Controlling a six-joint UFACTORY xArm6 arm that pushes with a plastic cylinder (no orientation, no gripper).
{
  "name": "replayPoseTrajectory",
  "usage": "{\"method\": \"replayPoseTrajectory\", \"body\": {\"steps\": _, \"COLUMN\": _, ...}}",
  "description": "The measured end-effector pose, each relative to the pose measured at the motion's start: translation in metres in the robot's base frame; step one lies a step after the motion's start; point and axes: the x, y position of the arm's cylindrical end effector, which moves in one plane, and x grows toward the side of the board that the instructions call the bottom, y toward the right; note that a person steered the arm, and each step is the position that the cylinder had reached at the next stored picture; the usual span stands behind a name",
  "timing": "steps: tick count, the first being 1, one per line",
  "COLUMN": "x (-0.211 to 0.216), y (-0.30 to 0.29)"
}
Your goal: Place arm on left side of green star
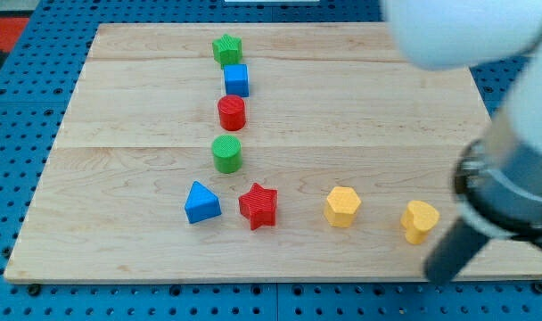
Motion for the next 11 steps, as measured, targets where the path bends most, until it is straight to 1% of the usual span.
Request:
{"method": "replayPoseTrajectory", "body": {"steps": 2, "x": -0.035, "y": 0.000}}
{"method": "replayPoseTrajectory", "body": {"steps": 3, "x": -0.024, "y": 0.000}}
{"method": "replayPoseTrajectory", "body": {"steps": 4, "x": -0.006, "y": -0.060}}
{"method": "replayPoseTrajectory", "body": {"steps": 5, "x": -0.006, "y": -0.181}}
{"method": "replayPoseTrajectory", "body": {"steps": 6, "x": -0.020, "y": -0.309}}
{"method": "replayPoseTrajectory", "body": {"steps": 7, "x": -0.118, "y": -0.346}}
{"method": "replayPoseTrajectory", "body": {"steps": 8, "x": -0.225, "y": -0.326}}
{"method": "replayPoseTrajectory", "body": {"steps": 9, "x": -0.304, "y": -0.298}}
{"method": "replayPoseTrajectory", "body": {"steps": 10, "x": -0.341, "y": -0.291}}
{"method": "replayPoseTrajectory", "body": {"steps": 11, "x": -0.350, "y": -0.302}}
